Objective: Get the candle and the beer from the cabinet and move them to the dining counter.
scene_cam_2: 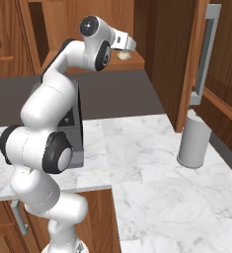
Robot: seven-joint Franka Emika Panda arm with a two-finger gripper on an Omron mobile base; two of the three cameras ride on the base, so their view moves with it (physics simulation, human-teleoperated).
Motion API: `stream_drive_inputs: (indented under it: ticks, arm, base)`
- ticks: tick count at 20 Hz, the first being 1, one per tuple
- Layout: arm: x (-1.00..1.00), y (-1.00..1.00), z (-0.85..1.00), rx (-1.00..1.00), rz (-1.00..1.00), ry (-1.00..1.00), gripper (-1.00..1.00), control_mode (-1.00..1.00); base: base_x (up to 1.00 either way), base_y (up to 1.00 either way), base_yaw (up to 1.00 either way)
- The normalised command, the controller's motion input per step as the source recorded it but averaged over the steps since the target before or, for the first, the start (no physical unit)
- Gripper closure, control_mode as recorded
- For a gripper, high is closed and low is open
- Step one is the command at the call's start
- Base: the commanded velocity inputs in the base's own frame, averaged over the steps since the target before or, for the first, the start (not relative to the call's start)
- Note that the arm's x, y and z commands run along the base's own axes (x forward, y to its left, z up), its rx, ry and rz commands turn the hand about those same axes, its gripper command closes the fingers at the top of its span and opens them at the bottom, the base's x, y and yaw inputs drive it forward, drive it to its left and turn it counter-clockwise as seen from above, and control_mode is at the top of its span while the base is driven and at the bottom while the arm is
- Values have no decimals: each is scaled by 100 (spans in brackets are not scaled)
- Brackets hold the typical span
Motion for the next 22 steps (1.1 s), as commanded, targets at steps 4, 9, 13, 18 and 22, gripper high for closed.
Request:
stream_drive_inputs:
  ticks: [4, 9, 13, 18, 22]
  arm:
    - [19, 0, 0, 0, 0, 0, -100, -100]
    - [19, 0, 0, 0, 0, 0, -100, -100]
    - [14, 0, 0, 0, 0, 0, -100, -100]
    - [15, 0, 0, 0, 0, 0, -100, -100]
    - [16, 0, 0, 0, 0, 0, -100, -100]
  base:
    - [0, 0, 0]
    - [0, 0, 0]
    - [0, 0, 0]
    - [0, 0, 0]
    - [0, 0, 0]
